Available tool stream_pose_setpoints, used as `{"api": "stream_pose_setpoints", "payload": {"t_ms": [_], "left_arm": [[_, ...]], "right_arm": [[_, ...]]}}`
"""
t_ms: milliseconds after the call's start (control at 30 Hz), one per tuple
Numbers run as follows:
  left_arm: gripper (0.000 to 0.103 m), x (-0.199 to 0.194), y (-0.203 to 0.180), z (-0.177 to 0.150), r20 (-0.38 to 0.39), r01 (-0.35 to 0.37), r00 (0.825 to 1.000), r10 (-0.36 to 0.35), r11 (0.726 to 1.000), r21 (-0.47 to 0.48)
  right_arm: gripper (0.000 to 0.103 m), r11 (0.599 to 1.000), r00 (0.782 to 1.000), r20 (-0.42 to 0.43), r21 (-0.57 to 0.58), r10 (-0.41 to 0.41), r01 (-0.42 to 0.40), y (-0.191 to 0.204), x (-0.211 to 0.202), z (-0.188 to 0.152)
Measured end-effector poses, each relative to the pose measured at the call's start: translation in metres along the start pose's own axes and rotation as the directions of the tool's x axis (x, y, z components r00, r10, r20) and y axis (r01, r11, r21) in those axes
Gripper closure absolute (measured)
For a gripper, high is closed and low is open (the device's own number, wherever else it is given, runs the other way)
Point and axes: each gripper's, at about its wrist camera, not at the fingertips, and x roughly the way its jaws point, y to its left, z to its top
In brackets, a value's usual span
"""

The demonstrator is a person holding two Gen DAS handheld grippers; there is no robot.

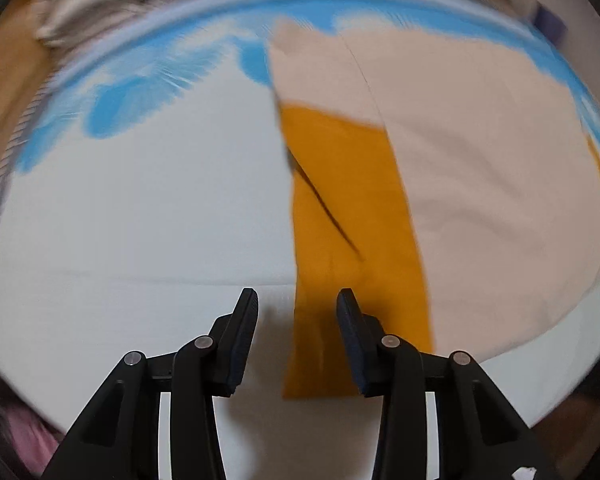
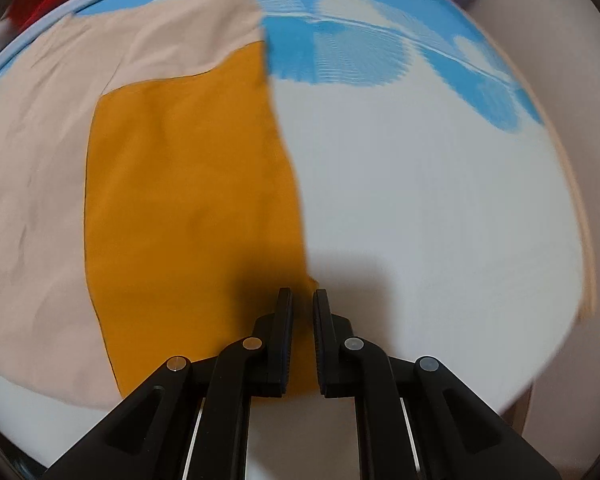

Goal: Fold large clothes

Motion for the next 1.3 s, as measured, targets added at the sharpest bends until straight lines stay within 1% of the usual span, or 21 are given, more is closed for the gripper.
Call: {"api": "stream_pose_setpoints", "payload": {"t_ms": [33, 100, 133, 200, 233, 300, 367, 433, 567, 700, 733, 800, 833, 867, 900, 967, 1033, 1100, 1200, 1233, 1300], "left_arm": [[0.067, -0.015, -0.003, -0.007, 0.047, -0.013, 0.999, 0.015, 0.998, -0.057], [0.066, -0.035, -0.009, -0.021, 0.102, -0.008, 0.995, 0.022, 0.991, -0.134], [0.066, -0.042, -0.015, -0.029, 0.121, 0.000, 0.992, 0.021, 0.987, -0.163], [0.066, -0.051, -0.027, -0.045, 0.148, 0.012, 0.989, 0.019, 0.979, -0.202], [0.066, -0.052, -0.030, -0.050, 0.156, 0.013, 0.988, 0.020, 0.978, -0.207], [0.066, -0.051, -0.039, -0.056, 0.154, -0.006, 0.987, 0.039, 0.978, -0.207], [0.066, -0.051, -0.043, -0.060, 0.147, -0.009, 0.988, 0.041, 0.978, -0.210], [0.066, -0.053, -0.047, -0.060, 0.153, -0.008, 0.987, 0.041, 0.979, -0.206], [0.065, -0.048, -0.054, -0.063, 0.149, -0.040, 0.987, 0.064, 0.986, -0.160], [0.065, -0.038, -0.055, -0.066, 0.134, -0.006, 0.991, 0.028, 0.986, -0.164], [0.065, -0.034, -0.054, -0.067, 0.128, 0.018, 0.992, 0.004, 0.985, -0.171], [0.065, -0.026, -0.050, -0.068, 0.115, 0.088, 0.991, -0.067, 0.977, -0.193], [0.065, -0.021, -0.047, -0.068, 0.107, 0.131, 0.988, -0.110, 0.968, -0.215], [0.065, -0.016, -0.043, -0.069, 0.102, 0.172, 0.983, -0.151, 0.955, -0.241], [0.065, -0.011, -0.040, -0.069, 0.094, 0.207, 0.978, -0.189, 0.941, -0.268], [0.064, 0.003, -0.030, -0.071, 0.074, 0.282, 0.959, -0.274, 0.897, -0.341], [0.056, 0.019, -0.021, -0.072, 0.051, 0.332, 0.938, -0.343, 0.845, -0.420], [0.052, 0.030, -0.015, -0.072, 0.046, 0.364, 0.920, -0.390, 0.801, -0.476], [0.044, 0.043, -0.008, -0.073, 0.078, 0.415, 0.890, -0.450, 0.725, -0.550], [0.040, 0.045, -0.005, -0.073, 0.102, 0.431, 0.882, -0.460, 0.701, -0.568], [0.036, 0.047, -0.003, -0.070, 0.149, 0.457, 0.872, -0.467, 0.664, -0.592]], "right_arm": [[0.092, 0.998, 0.999, 0.036, 0.064, 0.011, -0.014, -0.005, -0.015, -0.004], [0.091, 0.989, 0.989, 0.135, 0.119, 0.068, -0.084, -0.003, -0.045, -0.011], [0.091, 0.986, 0.971, 0.220, 0.116, 0.096, -0.124, 0.005, -0.069, -0.016], [0.089, 0.983, 0.937, 0.320, 0.071, 0.137, -0.168, 0.024, -0.100, -0.028], [0.087, 0.979, 0.912, 0.372, 0.035, 0.172, -0.199, 0.040, -0.117, -0.037], [0.082, 0.972, 0.888, 0.403, -0.017, 0.221, -0.235, 0.063, -0.131, -0.053], [0.082, 0.962, 0.876, 0.398, -0.079, 0.272, -0.262, 0.094, -0.136, -0.068], [0.082, 0.956, 0.877, 0.381, -0.138, 0.293, -0.259, 0.121, -0.133, -0.076], [0.082, 0.940, 0.878, 0.357, -0.237, 0.318, -0.243, 0.163, -0.123, -0.086], [0.082, 0.922, 0.884, 0.341, -0.327, 0.321, -0.208, 0.186, -0.105, -0.079], [0.082, 0.918, 0.895, 0.317, -0.345, 0.312, -0.198, 0.195, -0.098, -0.079], [0.079, 0.915, 0.928, 0.252, -0.364, 0.274, -0.172, 0.205, -0.078, -0.078], [0.079, 0.917, 0.946, 0.213, -0.368, 0.242, -0.152, 0.208, -0.067, -0.079], [0.079, 0.922, 0.958, 0.186, -0.362, 0.216, -0.138, 0.210, -0.057, -0.078], [0.079, 0.927, 0.964, 0.171, -0.349, 0.205, -0.136, 0.209, -0.052, -0.077], [0.079, 0.935, 0.964, 0.151, -0.314, 0.219, -0.163, 0.203, -0.049, -0.075], [0.079, 0.935, 0.963, 0.140, -0.305, 0.231, -0.180, 0.200, -0.048, -0.073], [0.079, 0.932, 0.962, 0.139, -0.312, 0.235, -0.182, 0.198, -0.048, -0.073], [0.079, 0.928, 0.962, 0.142, -0.328, 0.234, -0.178, 0.196, -0.048, -0.073], [0.079, 0.926, 0.962, 0.142, -0.334, 0.234, -0.176, 0.195, -0.047, -0.073], [0.079, 0.925, 0.962, 0.140, -0.336, 0.236, -0.178, 0.195, -0.049, -0.074]]}}
